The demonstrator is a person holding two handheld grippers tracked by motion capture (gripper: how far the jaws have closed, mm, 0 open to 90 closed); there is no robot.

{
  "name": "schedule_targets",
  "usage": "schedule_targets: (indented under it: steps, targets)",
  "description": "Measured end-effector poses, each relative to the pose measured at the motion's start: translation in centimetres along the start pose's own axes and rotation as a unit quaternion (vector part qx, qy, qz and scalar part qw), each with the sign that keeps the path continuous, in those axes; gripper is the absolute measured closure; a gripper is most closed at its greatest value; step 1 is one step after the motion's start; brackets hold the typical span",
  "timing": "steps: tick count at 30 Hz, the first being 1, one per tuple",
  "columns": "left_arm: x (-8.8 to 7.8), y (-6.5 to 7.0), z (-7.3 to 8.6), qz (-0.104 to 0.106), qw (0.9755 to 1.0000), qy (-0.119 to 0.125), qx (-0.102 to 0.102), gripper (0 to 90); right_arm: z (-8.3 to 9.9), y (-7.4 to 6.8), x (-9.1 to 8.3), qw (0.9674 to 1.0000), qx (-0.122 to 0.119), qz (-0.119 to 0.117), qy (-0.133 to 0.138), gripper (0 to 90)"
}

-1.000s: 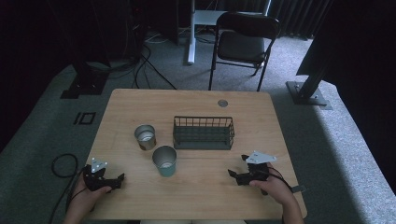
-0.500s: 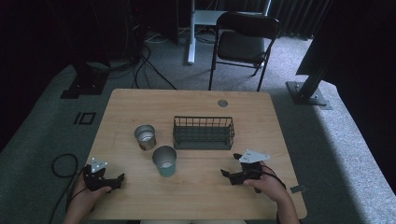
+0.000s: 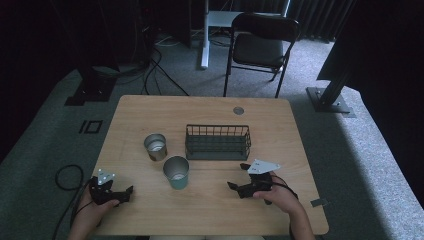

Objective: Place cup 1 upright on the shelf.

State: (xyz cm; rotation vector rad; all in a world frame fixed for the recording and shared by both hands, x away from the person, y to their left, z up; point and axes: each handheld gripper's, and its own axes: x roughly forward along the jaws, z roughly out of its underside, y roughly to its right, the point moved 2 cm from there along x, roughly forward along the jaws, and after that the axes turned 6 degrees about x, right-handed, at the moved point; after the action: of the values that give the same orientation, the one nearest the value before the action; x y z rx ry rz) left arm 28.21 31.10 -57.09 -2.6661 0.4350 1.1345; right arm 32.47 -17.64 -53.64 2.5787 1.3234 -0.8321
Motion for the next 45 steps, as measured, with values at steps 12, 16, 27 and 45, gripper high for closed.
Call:
schedule_targets:
  steps: [12,16,27,45]
  targets:
    - [0.0,0.0,0.0,0.0,1.0,0.001,-0.001,0.4,-1.2,-1.6,2.2,0.9993,-0.018,-0.033,0.003,11.6]
    - [0.0,0.0,0.0,0.0,1.0,0.001,-0.001,0.4,-1.5,-2.3,3.0,0.9988,-0.023,-0.044,0.003,11.7]
    - [0.0,0.0,0.0,0.0,1.0,0.0,0.0,0.4,-2.6,-4.0,5.1,0.9968,-0.042,-0.067,0.001,11.7]
    - [0.0,0.0,0.0,0.0,1.0,0.0,0.0,0.4,-4.6,-6.8,8.3,0.992,-0.07,-0.105,0.009,11.7]
